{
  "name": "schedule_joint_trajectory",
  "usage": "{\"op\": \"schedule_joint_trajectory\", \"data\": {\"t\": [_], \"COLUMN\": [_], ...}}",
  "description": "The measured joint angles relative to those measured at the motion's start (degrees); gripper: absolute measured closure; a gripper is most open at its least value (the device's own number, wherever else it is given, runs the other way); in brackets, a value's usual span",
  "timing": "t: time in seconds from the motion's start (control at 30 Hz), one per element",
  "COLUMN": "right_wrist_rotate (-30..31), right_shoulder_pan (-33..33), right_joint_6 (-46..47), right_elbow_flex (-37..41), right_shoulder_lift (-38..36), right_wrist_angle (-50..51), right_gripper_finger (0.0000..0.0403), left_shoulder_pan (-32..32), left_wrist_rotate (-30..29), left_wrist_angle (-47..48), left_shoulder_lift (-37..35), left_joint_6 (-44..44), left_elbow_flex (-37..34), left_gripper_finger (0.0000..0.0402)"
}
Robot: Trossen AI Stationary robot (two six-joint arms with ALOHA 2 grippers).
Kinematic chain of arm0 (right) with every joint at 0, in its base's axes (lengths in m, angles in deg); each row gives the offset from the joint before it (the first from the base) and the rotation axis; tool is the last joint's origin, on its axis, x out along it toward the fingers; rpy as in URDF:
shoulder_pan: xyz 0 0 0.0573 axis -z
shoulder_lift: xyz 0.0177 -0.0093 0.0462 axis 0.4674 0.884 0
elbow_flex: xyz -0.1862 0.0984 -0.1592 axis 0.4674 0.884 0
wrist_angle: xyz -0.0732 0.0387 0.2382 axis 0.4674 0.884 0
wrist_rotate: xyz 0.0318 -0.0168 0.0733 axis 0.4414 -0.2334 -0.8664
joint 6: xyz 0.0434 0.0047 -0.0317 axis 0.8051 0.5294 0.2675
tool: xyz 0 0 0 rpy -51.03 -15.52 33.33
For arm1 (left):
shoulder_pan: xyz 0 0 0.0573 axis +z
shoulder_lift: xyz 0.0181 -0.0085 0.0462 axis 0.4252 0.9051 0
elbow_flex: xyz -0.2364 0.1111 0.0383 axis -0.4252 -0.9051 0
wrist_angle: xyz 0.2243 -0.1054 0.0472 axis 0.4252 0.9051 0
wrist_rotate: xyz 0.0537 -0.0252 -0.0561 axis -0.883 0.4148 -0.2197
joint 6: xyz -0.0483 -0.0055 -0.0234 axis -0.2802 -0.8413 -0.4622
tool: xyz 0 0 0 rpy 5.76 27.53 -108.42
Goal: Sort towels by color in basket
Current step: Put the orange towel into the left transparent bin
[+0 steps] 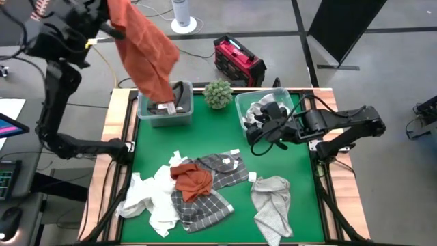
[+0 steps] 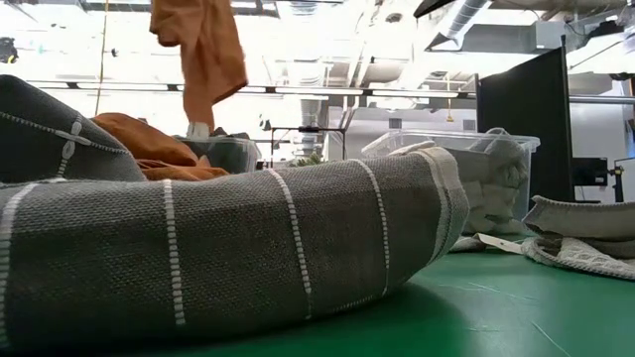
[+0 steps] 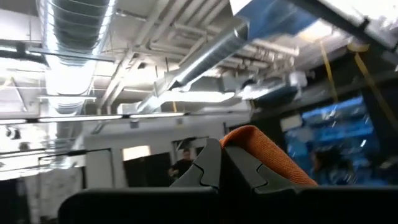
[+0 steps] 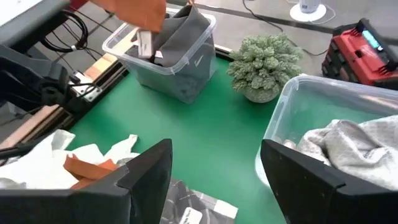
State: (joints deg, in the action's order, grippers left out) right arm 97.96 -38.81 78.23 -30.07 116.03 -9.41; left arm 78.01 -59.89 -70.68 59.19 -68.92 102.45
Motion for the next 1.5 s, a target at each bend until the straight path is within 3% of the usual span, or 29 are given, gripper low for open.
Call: {"op": "schedule_joint_trajectory", "data": {"t": [0.17,0.3,0.7,0.87,1.0,1.27,1.5], "right_wrist_rotate": [0.04,0.02,-0.42,-0.77,-1.64,-1.69,-1.76], "right_shoulder_pan": [1.90,3.31,5.91,7.30,8.14,7.24,7.23], "right_joint_6": [-1.75,-2.66,-6.22,-9.82,-10.18,-10.17,-10.17], "right_elbow_flex": [-0.01,-0.01,-0.02,-0.01,-0.02,-0.02,-0.02], "right_shoulder_lift": [-0.38,-0.79,-1.09,-1.09,-1.09,-1.07,-1.07], "right_wrist_angle": [-0.08,-0.02,-0.27,-3.28,-4.85,-5.68,-5.70], "right_gripper_finger": [0.0117,0.0117,0.0117,0.0117,0.0117,0.0117,0.0117], "left_shoulder_pan": [1.75,2.93,-0.82,-4.01,-4.77,-3.90,-2.99], "left_wrist_rotate": [-0.13,-0.15,6.94,11.49,12.89,11.47,6.05], "left_wrist_angle": [1.11,6.15,43.38,40.20,34.57,33.04,31.56], "left_shoulder_lift": [1.71,1.35,-0.24,-1.06,-4.17,-10.97,-7.25], "left_joint_6": [6.49,3.98,-11.94,-16.65,-21.80,-32.39,-37.70], "left_elbow_flex": [1.03,1.26,-1.86,-12.89,-25.84,-50.00,-54.25], "left_gripper_finger": [0.0401,0.0401,0.0401,0.0401,0.0401,0.0401,0.0401]}}
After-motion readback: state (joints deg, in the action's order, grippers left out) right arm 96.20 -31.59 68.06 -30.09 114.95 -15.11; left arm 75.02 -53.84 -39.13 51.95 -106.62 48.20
